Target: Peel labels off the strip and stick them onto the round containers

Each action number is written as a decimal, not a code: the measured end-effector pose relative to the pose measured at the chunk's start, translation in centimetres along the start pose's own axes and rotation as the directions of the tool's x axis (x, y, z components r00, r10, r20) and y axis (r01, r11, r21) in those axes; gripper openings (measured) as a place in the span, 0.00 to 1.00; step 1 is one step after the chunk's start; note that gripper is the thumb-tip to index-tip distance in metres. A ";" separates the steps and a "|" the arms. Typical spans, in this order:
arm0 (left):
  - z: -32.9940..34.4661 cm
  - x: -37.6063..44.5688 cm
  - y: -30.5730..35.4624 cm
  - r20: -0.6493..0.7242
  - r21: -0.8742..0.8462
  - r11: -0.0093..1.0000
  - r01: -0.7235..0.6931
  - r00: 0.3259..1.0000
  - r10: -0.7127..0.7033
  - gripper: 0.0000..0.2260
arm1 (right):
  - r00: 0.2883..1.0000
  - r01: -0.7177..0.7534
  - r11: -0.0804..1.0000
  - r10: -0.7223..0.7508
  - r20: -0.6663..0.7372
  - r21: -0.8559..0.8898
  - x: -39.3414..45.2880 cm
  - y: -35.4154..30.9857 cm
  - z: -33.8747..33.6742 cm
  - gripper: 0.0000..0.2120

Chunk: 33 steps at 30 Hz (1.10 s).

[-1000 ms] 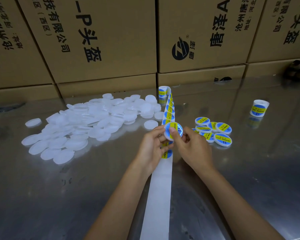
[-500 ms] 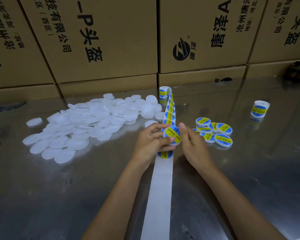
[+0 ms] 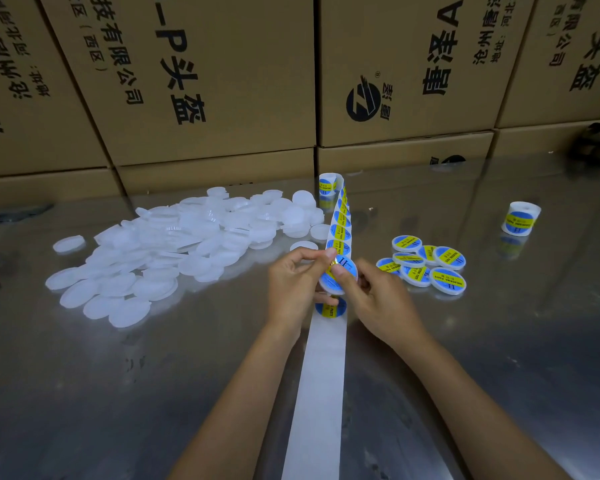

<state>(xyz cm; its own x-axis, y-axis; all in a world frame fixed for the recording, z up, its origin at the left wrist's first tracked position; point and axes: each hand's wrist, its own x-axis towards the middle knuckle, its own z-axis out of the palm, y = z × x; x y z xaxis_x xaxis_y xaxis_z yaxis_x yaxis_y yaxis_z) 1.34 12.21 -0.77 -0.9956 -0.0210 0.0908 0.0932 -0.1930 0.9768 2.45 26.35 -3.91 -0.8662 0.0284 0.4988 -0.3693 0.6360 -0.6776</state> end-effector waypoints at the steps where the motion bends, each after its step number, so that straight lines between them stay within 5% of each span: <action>1: 0.0 0.0 0.0 0.011 0.011 1.000 0.004 1.000 -0.004 0.06 | 1.000 -0.005 1.000 0.005 -0.009 -0.010 0.0 0.0 0.0 0.20; 4: -0.2 0.1 0.0 0.105 0.033 0.999 0.044 0.993 -0.047 0.05 | 0.998 -0.038 0.999 0.037 -0.047 -0.020 0.1 0.3 -0.1 0.19; 9: -0.4 0.1 -0.2 0.294 0.082 0.995 0.052 0.953 -0.074 0.17 | 0.991 -0.077 0.995 0.070 -0.112 -0.060 0.3 0.4 -0.4 0.19; 23: 0.3 -0.4 0.1 0.147 -0.079 0.997 0.018 0.989 -0.006 0.05 | 0.986 0.015 0.998 -0.006 -0.168 0.053 0.2 -0.6 0.0 0.17; 33: -0.5 0.0 0.2 0.364 -0.091 0.990 0.111 0.929 -0.071 0.12 | 0.973 -0.046 0.990 0.075 -0.219 0.133 0.3 -0.2 -0.1 0.18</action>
<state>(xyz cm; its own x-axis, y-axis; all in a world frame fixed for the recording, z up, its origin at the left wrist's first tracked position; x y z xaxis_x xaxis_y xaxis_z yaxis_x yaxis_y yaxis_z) 1.40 11.68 -0.66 -0.9323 0.3512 0.0861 -0.0179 -0.2827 0.9590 2.28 26.30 -3.55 -0.7964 0.2444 0.5533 -0.3705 0.5260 -0.7656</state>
